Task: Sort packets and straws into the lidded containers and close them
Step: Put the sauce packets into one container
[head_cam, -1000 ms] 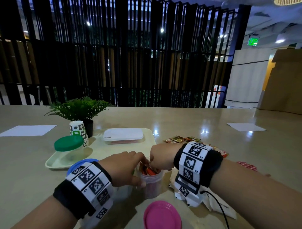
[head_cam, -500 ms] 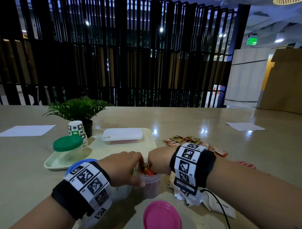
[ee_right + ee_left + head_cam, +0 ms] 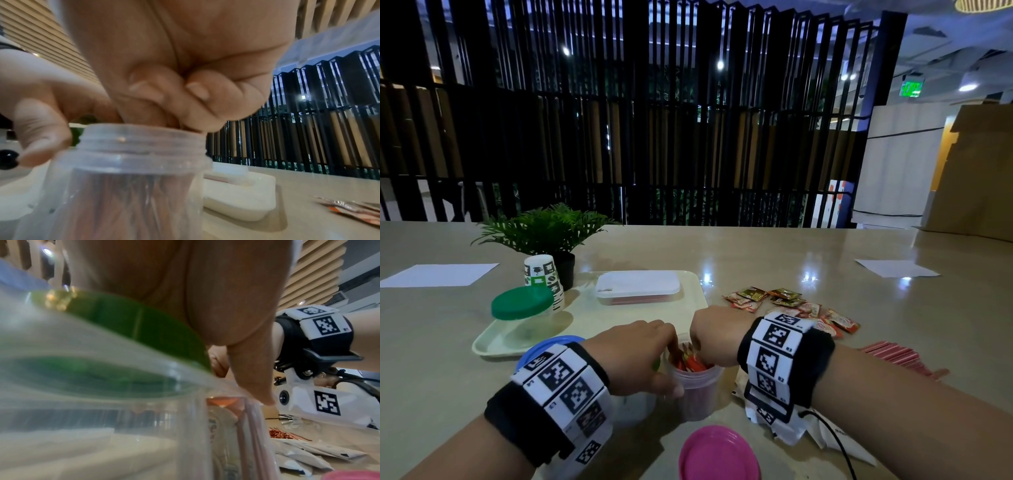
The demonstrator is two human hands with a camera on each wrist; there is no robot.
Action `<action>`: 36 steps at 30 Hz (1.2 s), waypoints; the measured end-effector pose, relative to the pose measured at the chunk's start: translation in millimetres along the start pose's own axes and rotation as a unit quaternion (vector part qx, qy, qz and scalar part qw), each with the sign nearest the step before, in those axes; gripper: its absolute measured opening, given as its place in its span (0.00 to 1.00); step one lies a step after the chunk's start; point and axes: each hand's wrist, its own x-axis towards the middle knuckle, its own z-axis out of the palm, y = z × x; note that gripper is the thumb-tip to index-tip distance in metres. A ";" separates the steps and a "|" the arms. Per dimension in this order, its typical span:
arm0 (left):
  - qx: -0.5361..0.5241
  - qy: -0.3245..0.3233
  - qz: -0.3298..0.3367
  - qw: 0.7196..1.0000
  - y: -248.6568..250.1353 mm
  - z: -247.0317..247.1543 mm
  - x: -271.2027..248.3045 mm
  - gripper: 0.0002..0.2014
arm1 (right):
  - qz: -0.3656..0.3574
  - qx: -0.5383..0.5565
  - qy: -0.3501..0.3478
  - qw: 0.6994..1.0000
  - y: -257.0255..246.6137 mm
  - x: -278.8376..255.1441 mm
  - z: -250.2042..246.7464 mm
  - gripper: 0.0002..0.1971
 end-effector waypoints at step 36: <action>-0.046 -0.010 -0.040 0.998 -34.2 -1.8 -4.3 0.44 | -0.078 0.100 -0.068 0.990 10.7 -10.2 -11.0 0.38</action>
